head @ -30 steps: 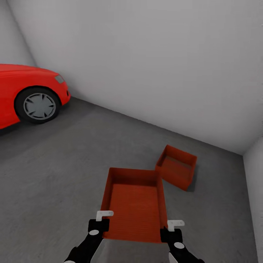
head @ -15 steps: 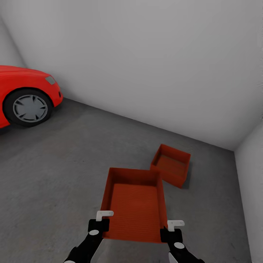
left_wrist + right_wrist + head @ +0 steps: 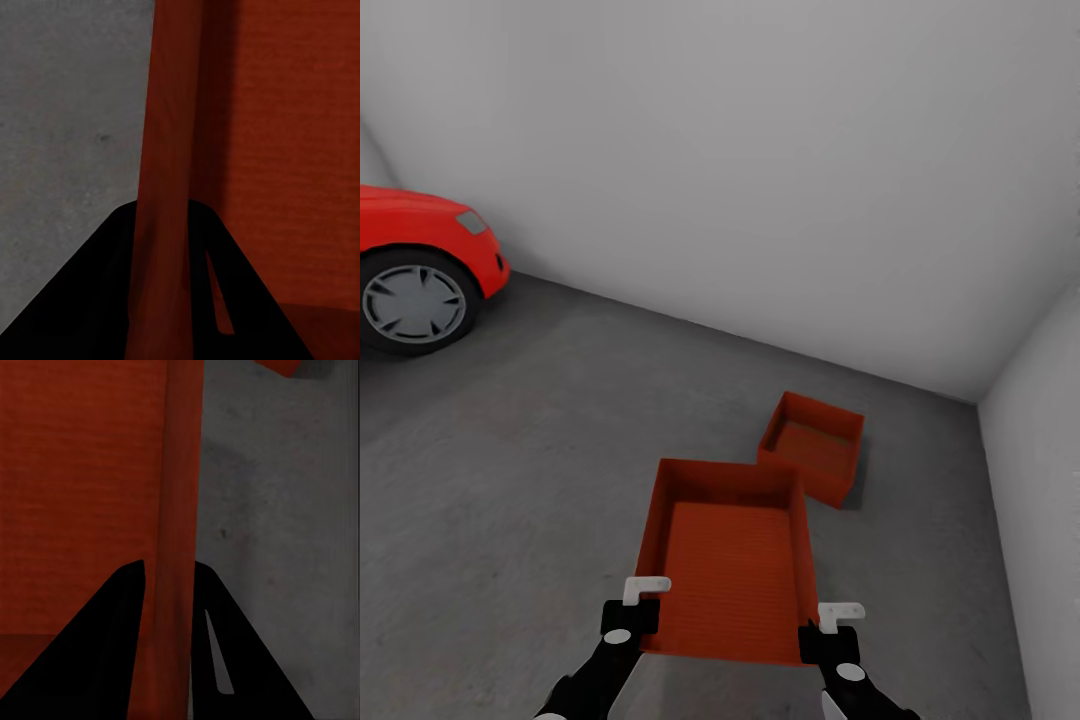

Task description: Move the two storage containers from the living room to the garage. In the garage, place one container on the floor and stack the other container on top of it (either order is fine).

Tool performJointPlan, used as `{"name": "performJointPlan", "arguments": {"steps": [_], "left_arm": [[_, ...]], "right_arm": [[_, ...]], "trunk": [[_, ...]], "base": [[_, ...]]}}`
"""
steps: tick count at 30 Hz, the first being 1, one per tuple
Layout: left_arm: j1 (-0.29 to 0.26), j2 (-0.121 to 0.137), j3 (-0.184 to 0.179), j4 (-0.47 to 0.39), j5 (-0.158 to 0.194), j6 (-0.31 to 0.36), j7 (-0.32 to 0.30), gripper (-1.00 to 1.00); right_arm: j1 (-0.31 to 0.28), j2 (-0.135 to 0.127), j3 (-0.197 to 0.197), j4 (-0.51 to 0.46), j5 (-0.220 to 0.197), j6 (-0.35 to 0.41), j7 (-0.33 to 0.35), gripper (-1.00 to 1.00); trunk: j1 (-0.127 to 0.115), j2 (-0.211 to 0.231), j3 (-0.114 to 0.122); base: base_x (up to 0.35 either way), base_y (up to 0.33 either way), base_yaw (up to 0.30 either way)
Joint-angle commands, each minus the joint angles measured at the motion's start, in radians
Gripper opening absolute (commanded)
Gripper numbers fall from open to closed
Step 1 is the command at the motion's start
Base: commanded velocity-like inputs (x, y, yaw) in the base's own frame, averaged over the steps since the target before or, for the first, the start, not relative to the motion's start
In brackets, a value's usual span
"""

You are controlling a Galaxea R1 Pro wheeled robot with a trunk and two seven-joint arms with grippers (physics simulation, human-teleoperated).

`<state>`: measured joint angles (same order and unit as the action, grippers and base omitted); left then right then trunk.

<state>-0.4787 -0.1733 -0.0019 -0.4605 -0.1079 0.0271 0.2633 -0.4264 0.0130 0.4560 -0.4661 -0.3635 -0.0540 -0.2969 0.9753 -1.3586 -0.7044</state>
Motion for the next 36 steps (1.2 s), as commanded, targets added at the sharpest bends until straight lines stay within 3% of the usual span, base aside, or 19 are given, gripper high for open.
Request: {"name": "performJointPlan", "arguments": {"steps": [1, 29, 36], "left_arm": [[-0.001, 0.000, 0.008, 0.002, 0.004, 0.004, -0.035, -1.00], [-0.001, 0.000, 0.008, 0.002, 0.004, 0.004, -0.035, -1.00], [-0.001, 0.000, 0.008, 0.002, 0.004, 0.002, -0.035, -1.00]], "right_arm": [[-0.001, -0.017, 0.010, 0.089, 0.003, -0.007, -0.019, -1.00], [-0.001, -0.017, 0.010, 0.089, 0.003, -0.007, -0.019, -1.00], [0.000, -0.017, 0.012, 0.089, 0.003, -0.007, -0.019, -1.00]], "trunk": [[0.000, 0.000, -0.001], [0.000, 0.000, -0.001], [0.000, 0.000, -0.001]], "base": [[0.000, 0.000, -0.132], [0.002, 0.000, -0.097], [0.257, 0.000, -0.004]]}}
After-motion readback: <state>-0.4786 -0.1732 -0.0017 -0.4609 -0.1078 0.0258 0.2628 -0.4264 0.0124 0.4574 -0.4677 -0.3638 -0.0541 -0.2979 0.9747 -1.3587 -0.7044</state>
